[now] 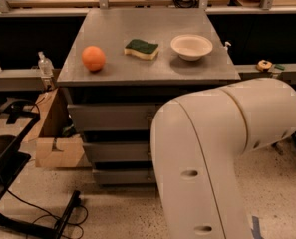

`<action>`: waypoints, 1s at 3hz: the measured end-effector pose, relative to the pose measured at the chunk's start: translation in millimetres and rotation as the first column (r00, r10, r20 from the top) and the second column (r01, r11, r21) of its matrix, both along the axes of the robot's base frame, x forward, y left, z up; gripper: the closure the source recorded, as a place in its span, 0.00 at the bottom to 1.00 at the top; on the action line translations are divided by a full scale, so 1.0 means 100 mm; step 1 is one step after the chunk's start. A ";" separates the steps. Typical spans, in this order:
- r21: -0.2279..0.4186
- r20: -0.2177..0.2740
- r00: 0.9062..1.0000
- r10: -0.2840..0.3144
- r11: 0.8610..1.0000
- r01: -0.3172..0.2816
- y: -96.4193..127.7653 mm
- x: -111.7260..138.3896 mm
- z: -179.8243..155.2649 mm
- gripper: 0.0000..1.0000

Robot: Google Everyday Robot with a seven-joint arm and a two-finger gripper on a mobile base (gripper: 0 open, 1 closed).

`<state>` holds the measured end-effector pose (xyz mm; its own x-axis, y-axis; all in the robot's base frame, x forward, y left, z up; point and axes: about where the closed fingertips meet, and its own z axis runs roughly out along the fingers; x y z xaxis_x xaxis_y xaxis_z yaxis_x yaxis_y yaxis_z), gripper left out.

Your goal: Open middle drawer

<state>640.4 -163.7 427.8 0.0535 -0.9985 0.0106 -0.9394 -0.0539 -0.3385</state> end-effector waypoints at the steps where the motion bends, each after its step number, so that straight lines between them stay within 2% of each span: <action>1: 0.000 0.000 1.000 0.000 1.000 0.000 0.00 0.00 0.00 0.95; 2: 0.000 -0.001 1.000 0.000 1.000 0.000 0.00 0.00 0.00 0.00; 3: 0.033 0.056 0.998 -0.018 0.999 0.017 -0.03 0.16 0.13 0.00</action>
Offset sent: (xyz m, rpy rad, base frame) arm 0.0000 0.0000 0.0000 0.0000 0.0000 0.0000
